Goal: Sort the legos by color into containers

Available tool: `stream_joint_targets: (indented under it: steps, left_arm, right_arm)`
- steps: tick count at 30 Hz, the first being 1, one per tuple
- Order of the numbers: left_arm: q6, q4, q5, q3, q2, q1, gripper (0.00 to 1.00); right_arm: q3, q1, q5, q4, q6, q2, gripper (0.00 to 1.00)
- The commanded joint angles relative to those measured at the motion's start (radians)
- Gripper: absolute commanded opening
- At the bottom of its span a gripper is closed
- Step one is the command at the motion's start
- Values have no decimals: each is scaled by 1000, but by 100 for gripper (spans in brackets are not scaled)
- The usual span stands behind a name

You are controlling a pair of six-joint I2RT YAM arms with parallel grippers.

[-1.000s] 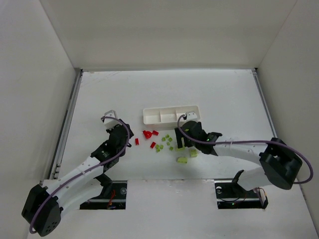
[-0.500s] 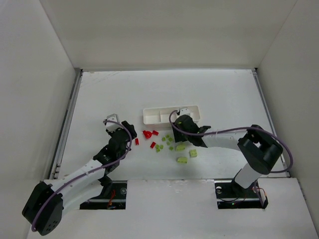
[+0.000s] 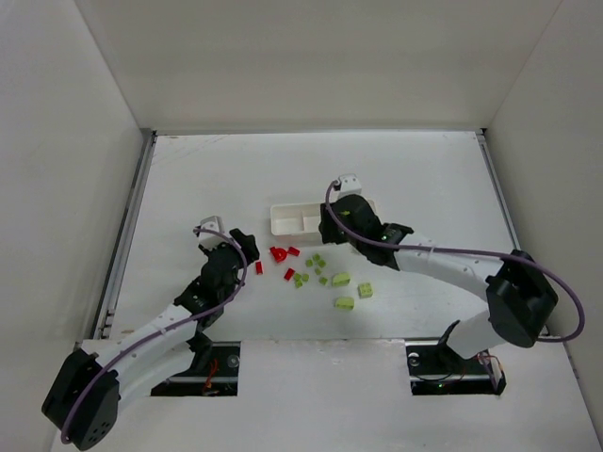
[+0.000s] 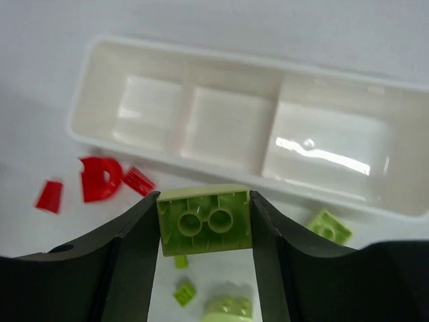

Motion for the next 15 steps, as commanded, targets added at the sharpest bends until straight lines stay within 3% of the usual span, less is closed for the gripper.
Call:
stream_joint_targets:
  steps: [1, 7, 15]
  left_arm:
    - [9, 48, 25, -7, 15, 10, 52]
    - [12, 43, 34, -4, 12, 10, 50]
    - [6, 28, 56, 1, -4, -7, 47]
  right_arm:
    - [187, 10, -35, 68, -18, 119, 41]
    - [408, 36, -35, 100, -19, 344, 42]
    - [505, 44, -46, 109, -1, 467, 48]
